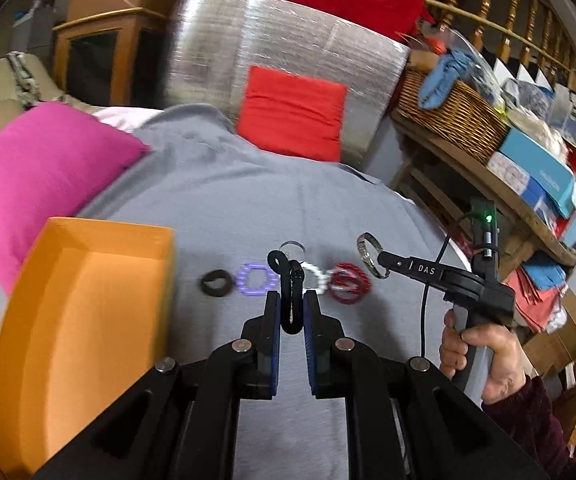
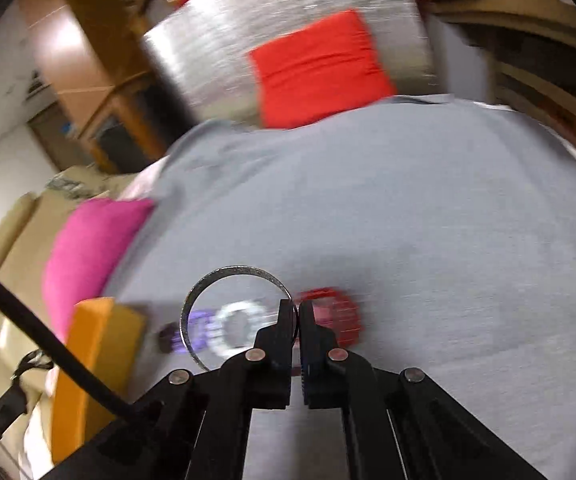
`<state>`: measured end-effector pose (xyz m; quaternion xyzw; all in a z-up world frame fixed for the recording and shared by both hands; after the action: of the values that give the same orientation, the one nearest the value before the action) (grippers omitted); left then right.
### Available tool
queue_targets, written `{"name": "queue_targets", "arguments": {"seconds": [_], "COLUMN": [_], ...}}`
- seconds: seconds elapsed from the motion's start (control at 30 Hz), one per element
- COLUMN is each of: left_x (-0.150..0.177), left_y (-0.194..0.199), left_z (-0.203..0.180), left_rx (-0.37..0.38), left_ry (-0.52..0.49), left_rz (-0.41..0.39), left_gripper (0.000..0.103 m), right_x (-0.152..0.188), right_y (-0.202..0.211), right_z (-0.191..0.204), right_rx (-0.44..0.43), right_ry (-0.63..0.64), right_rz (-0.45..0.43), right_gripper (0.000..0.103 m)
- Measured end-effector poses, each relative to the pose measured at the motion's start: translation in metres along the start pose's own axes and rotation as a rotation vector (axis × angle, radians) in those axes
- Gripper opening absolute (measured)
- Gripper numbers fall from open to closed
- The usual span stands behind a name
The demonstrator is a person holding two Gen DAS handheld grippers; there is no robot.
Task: Organize jewelry
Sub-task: 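Carry the black cord loop and silver bangle over the orange box with both grippers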
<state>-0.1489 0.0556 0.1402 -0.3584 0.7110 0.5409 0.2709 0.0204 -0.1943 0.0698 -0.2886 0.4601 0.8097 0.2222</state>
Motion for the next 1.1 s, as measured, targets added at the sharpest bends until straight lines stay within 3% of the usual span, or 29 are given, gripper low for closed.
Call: {"name": "queue_targets", "arguments": {"seconds": [0.17,0.47,0.67,0.83,0.93,1.0,1.1], "left_x": [0.006,0.03,0.05,0.053,0.049,0.043,0.036], "left_y": [0.014,0.016,0.011,0.015,0.019,0.025,0.032], "left_z": [0.043,0.131,0.163,0.172,0.168,0.162,0.153], "left_rx": [-0.106,-0.371,-0.424,-0.46,-0.473,-0.498,-0.516], "left_ry": [0.039,0.126,0.196,0.208,0.198,0.176,0.14], "left_rz": [-0.002,0.066,0.111,0.099,0.074,0.028,-0.019], "left_gripper": [0.012,0.012,0.014,0.018,0.035,0.054,0.056], "right_x": [0.015,0.067,0.103,0.115,0.114,0.108,0.093], "right_y": [-0.023,-0.07,-0.086,-0.096,-0.094,-0.086,-0.068], "right_z": [0.084,0.198,0.254,0.266,0.267,0.269,0.262], "right_rx": [-0.158,-0.312,-0.331,-0.269,-0.237,-0.223,-0.187], "right_ry": [0.046,0.203,0.37,0.446,0.477,0.487,0.485], "right_rz": [0.014,0.088,0.126,0.13,0.108,0.077,0.0], "right_gripper": [0.004,0.004,0.005,0.01,0.011,0.01,0.01]}}
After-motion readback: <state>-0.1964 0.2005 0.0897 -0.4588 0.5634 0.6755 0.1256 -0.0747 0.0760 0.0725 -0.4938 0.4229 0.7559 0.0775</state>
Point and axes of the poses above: each gripper's, at about its wrist camera, not at the fingertips, and y roughly against the way its jaws point, z to its left, x to its underside, the point moved 3 cm from there along -y, roughly the way its jaws point, and after that the axes turned 2 degrees about -z, right-handed, at the moved point
